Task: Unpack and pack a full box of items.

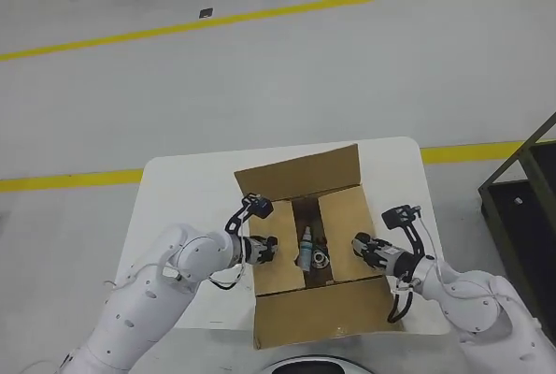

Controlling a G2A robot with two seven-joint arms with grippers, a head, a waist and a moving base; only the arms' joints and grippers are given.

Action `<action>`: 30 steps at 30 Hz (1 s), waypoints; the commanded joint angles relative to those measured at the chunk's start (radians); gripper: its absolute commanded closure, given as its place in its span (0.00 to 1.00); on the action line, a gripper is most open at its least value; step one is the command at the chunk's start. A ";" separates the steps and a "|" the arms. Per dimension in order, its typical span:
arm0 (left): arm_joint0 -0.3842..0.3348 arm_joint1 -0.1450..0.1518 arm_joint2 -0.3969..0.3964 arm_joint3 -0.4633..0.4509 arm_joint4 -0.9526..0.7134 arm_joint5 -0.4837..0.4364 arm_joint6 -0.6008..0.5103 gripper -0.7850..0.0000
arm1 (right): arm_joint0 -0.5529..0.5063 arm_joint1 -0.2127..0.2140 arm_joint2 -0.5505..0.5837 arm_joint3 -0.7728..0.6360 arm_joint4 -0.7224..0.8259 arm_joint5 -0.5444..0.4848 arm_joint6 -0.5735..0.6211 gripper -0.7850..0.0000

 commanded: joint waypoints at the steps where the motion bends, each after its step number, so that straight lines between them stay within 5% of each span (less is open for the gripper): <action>1: -0.001 -0.001 0.007 0.007 0.005 -0.003 0.000 1.00 | -0.001 0.001 0.008 -0.004 0.002 0.002 -0.002 1.00; 9: -0.013 -0.004 0.013 0.026 0.003 -0.010 -0.004 1.00 | -0.007 0.004 0.038 -0.026 0.009 0.001 -0.016 1.00; 10: -0.016 -0.004 0.010 0.025 0.004 -0.009 -0.004 0.91 | -0.007 0.004 0.043 -0.030 0.014 -0.001 -0.028 1.00; 12: -0.021 -0.003 0.001 0.021 -0.002 -0.007 -0.002 0.51 | -0.008 0.003 0.059 -0.037 0.029 -0.010 -0.066 1.00; 13: -0.023 -0.003 -0.004 0.017 -0.002 -0.008 -0.005 0.12 | -0.011 0.003 0.067 -0.041 0.039 -0.017 -0.089 1.00; 14: -0.025 -0.001 -0.011 0.008 -0.001 -0.011 -0.003 0.00 | -0.014 0.002 0.078 -0.047 0.049 -0.030 -0.110 1.00; 25: 0.034 0.032 -0.102 -0.173 0.036 -0.166 -0.039 0.00 | -0.077 0.002 0.198 -0.082 0.025 -0.230 -0.360 1.00; 30: 0.034 0.032 -0.102 -0.173 0.036 -0.166 -0.039 0.00 | -0.113 0.000 0.231 -0.106 -0.032 -0.276 -0.453 1.00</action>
